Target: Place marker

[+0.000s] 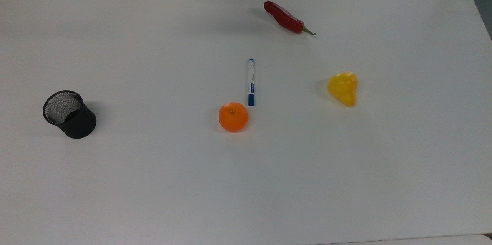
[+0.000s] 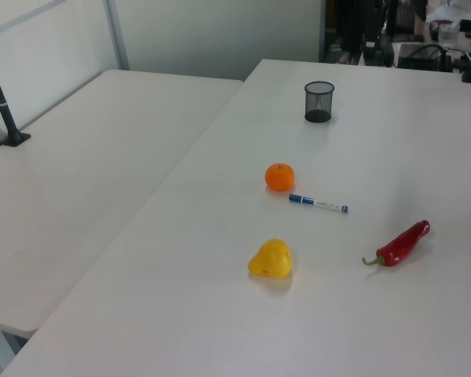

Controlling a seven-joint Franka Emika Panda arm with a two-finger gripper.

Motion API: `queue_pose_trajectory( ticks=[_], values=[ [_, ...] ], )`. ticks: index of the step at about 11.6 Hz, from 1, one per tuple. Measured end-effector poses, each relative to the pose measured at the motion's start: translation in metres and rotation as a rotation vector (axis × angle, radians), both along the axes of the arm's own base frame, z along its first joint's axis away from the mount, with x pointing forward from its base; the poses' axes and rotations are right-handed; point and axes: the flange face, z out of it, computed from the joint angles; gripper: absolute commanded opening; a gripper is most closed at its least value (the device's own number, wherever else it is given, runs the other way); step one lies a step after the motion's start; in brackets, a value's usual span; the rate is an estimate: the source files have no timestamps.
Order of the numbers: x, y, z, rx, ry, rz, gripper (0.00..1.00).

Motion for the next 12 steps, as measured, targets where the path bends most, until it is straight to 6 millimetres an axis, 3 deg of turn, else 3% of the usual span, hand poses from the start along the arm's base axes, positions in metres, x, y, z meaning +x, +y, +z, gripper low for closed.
queue_pose_trajectory(
  ticks=[9,12],
  values=[
    [0.000,0.002,-0.001,0.000,0.001,0.001,1.00],
    [0.000,0.014,-0.014,0.000,0.019,0.022,1.00]
  ],
)
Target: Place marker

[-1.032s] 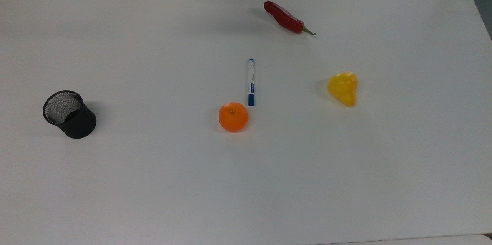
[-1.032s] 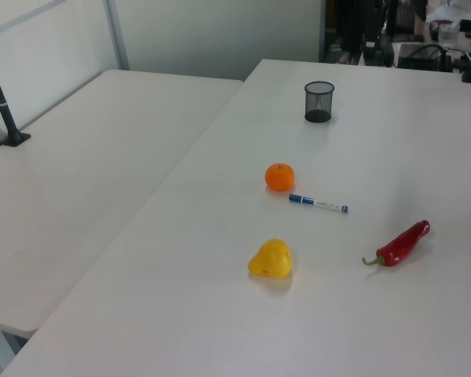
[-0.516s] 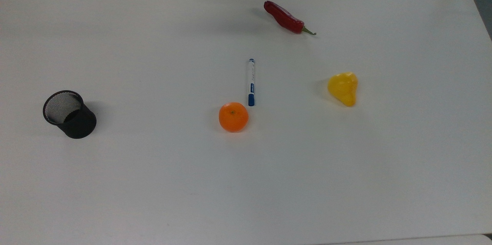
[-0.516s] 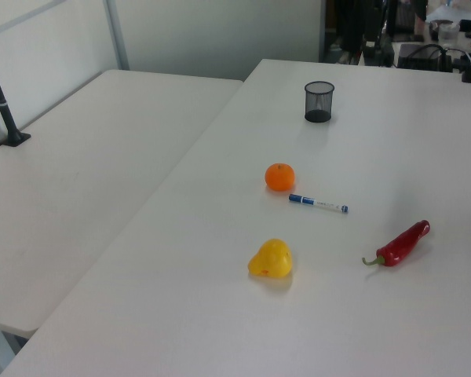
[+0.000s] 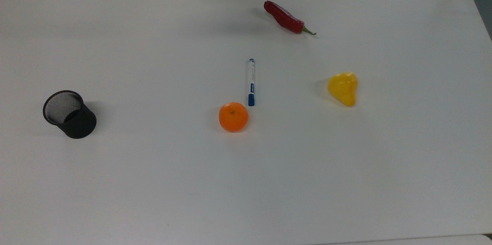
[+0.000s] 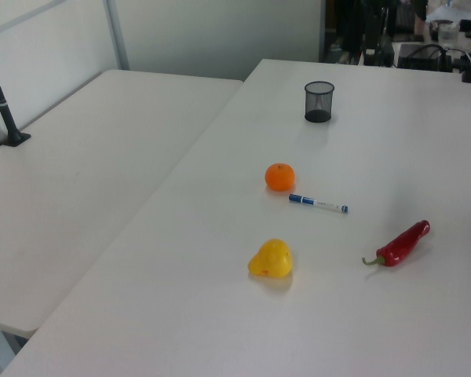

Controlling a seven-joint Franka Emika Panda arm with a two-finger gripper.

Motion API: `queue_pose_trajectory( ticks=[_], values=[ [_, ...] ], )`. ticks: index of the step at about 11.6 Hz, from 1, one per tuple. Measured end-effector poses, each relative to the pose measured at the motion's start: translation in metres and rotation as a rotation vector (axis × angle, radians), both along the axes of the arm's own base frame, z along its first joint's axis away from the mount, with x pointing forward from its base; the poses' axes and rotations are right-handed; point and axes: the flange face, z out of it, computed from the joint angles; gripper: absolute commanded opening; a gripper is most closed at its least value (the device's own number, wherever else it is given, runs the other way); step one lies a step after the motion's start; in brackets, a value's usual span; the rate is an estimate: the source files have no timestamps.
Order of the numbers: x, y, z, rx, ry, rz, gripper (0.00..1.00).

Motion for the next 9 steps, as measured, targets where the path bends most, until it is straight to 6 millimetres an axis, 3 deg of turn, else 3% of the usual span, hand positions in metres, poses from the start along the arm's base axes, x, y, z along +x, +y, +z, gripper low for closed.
queue_pose_trajectory(
  ticks=[4,9],
  values=[
    [0.010,0.029,-0.037,0.001,-0.055,0.044,1.00],
    [0.026,0.047,-0.076,0.008,-0.098,0.000,1.00]
  ],
)
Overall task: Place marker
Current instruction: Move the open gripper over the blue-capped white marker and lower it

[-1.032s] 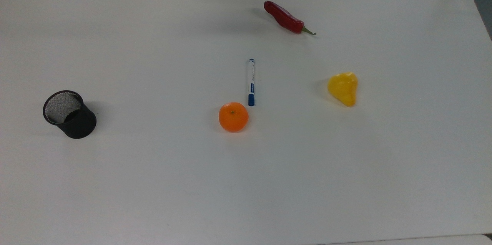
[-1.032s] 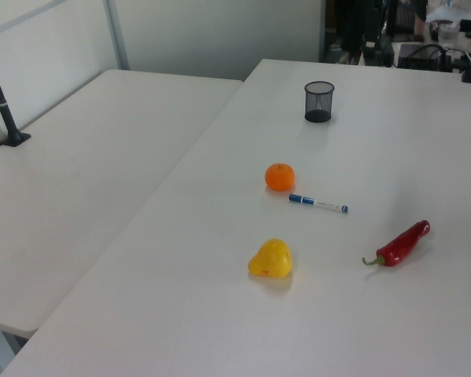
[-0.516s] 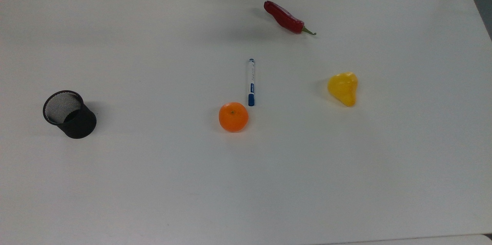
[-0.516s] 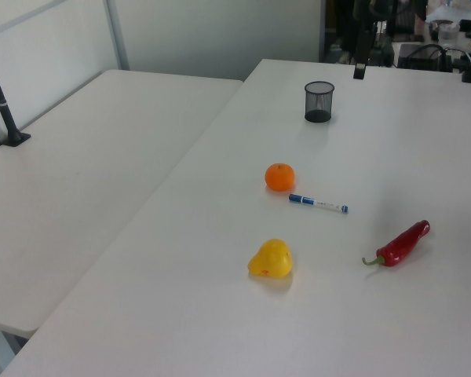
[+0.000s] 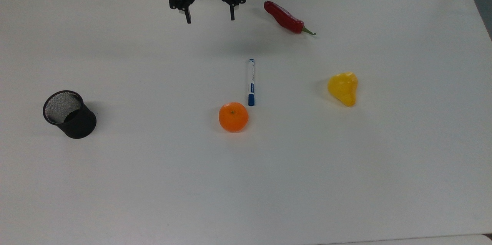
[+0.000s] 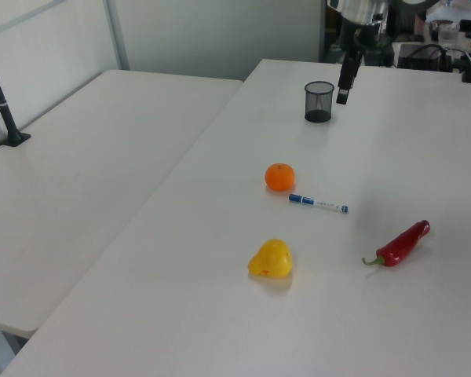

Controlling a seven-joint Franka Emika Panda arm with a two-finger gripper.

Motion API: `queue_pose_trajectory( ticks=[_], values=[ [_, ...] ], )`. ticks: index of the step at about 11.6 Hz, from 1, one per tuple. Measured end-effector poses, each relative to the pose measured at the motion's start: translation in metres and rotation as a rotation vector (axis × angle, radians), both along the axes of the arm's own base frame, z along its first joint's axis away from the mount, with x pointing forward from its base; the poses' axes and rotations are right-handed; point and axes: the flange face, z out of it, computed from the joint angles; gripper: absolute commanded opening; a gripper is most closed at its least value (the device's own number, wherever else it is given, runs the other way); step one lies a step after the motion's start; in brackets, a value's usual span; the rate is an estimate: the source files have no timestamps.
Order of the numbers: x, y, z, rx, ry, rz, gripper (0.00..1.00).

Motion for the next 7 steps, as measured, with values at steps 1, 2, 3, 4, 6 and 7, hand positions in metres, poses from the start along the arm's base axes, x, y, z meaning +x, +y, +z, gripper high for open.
queue_pose_trajectory(
  ticks=[1,2,3,4,6,7],
  values=[
    [0.005,0.005,-0.010,0.003,-0.005,-0.011,1.00],
    [0.011,0.009,-0.019,0.007,-0.015,-0.033,0.98],
    [0.015,0.011,-0.028,0.008,-0.015,-0.044,0.95],
    [0.017,0.013,-0.037,0.008,-0.005,-0.048,0.91],
    [0.020,0.018,-0.055,0.002,0.023,-0.044,0.84],
    [0.023,0.023,-0.067,-0.008,0.025,-0.032,0.84]
  ],
)
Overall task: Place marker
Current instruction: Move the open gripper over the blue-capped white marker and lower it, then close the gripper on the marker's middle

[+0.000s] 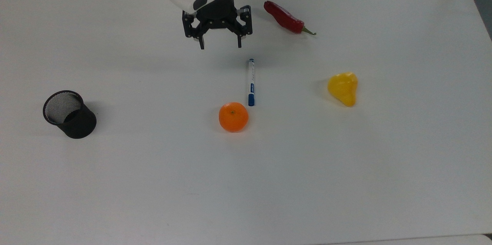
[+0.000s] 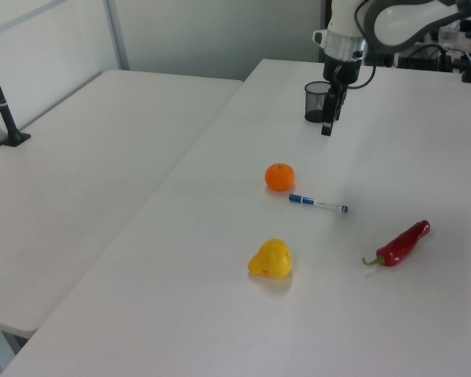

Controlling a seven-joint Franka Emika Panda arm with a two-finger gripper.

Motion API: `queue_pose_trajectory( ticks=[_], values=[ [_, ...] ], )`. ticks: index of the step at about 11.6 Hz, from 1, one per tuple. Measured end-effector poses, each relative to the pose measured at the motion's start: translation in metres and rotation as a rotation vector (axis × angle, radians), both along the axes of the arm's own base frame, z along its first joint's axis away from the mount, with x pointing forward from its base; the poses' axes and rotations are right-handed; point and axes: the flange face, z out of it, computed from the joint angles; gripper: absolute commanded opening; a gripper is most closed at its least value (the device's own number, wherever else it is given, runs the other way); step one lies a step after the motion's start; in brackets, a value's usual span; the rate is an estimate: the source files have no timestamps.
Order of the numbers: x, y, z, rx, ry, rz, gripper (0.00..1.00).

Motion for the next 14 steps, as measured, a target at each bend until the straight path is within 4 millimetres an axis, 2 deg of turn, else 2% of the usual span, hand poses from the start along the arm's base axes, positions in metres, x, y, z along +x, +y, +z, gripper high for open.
queue_pose_trajectory(
  ticks=[3,5,12,14],
  values=[
    [0.003,0.010,-0.047,-0.007,0.016,-0.004,0.81],
    [0.004,0.016,-0.069,-0.010,0.052,-0.018,0.78],
    [0.008,0.050,-0.123,-0.005,0.075,-0.062,0.79],
    [0.007,0.062,-0.132,-0.019,0.073,-0.066,0.75]
  ],
)
